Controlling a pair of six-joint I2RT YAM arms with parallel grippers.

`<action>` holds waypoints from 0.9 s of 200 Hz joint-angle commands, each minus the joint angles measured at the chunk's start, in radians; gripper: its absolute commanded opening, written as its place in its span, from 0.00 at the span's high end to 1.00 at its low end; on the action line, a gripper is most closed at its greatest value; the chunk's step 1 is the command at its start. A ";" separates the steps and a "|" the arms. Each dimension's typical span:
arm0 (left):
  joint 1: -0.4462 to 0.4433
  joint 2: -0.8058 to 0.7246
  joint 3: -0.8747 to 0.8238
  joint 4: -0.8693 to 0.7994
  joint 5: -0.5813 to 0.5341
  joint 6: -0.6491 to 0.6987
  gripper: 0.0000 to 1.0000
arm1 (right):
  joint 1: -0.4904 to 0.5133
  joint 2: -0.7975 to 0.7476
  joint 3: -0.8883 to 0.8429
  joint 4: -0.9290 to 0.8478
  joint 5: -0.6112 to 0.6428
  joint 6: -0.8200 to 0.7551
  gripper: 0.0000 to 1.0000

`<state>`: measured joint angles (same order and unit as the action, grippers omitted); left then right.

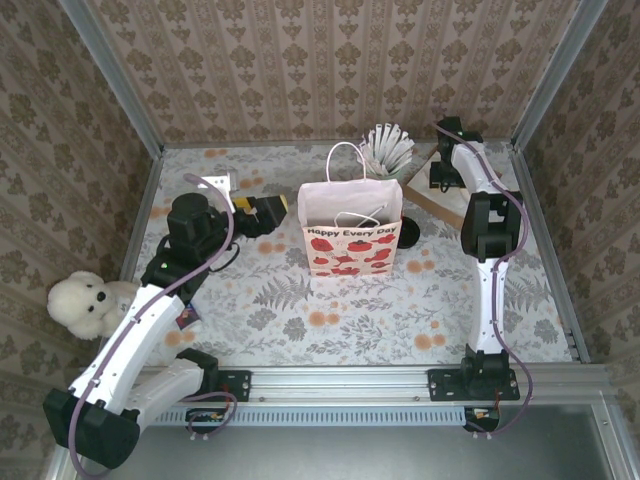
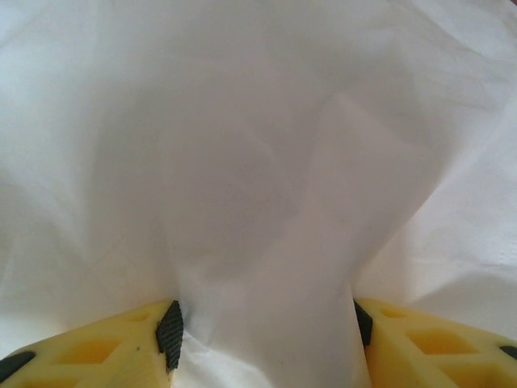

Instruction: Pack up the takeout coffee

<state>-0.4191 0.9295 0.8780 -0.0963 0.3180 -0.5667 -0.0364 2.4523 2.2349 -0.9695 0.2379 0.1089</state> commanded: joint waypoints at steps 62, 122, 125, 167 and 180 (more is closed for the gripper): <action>-0.012 -0.001 -0.011 0.023 0.000 0.025 0.00 | -0.007 -0.130 -0.059 0.002 0.025 0.007 0.52; -0.012 0.001 -0.018 0.029 0.001 0.021 0.00 | -0.008 -0.167 -0.104 0.036 0.001 0.007 0.67; -0.012 0.001 -0.019 0.030 0.002 0.022 0.00 | -0.008 -0.167 -0.106 0.038 0.000 0.007 0.66; -0.013 0.002 -0.024 0.030 0.002 0.019 0.00 | -0.013 -0.142 -0.117 0.023 0.044 0.044 0.23; -0.014 0.003 -0.023 0.025 -0.001 0.020 0.00 | -0.013 -0.145 -0.134 0.024 0.029 0.044 0.21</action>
<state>-0.4259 0.9302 0.8631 -0.0959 0.3180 -0.5636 -0.0433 2.3322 2.1281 -0.9386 0.2577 0.1349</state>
